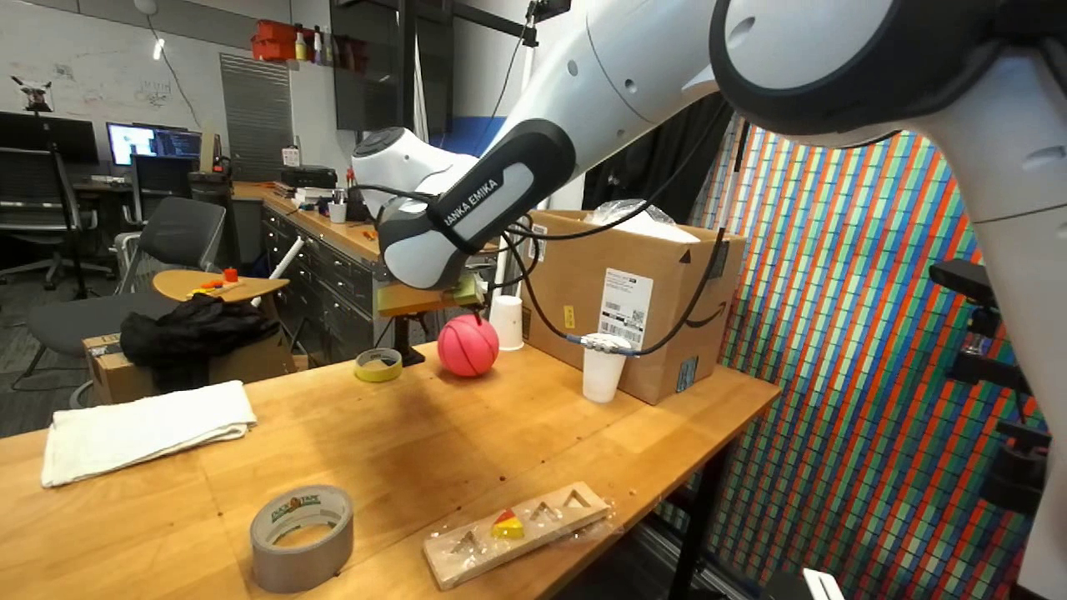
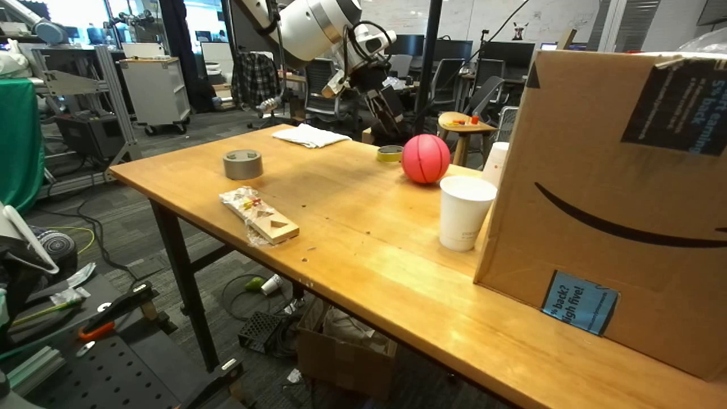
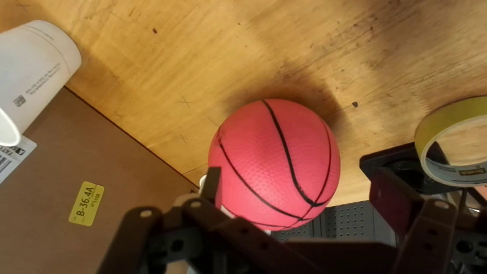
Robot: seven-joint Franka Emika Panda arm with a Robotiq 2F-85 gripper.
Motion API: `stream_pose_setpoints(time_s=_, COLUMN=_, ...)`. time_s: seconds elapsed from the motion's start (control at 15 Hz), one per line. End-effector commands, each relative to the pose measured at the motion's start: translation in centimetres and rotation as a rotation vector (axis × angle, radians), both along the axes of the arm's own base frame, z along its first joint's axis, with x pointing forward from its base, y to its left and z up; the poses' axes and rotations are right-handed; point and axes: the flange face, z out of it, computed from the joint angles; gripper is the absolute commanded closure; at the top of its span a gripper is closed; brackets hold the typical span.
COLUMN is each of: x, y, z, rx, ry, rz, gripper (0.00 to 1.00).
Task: Put the white ball in the cup, then put the red ball on the tape
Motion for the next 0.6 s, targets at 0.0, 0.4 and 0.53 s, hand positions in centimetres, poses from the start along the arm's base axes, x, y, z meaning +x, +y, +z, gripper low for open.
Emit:
stream_pose_setpoints(time_s=0.0, x=2.0, y=0.2, z=0.6, rx=0.019, ry=-0.033, rz=-0.014, gripper=0.00)
stream_pose_setpoints(time_s=0.4, x=3.3, y=-0.8, z=-0.4, rx=0.018, ry=-0.036, rz=-0.024, gripper=0.00)
stream_pose_setpoints(time_s=0.53, x=3.6, y=-1.2, z=-0.7, rx=0.017, ry=-0.038, rz=-0.029, gripper=0.00)
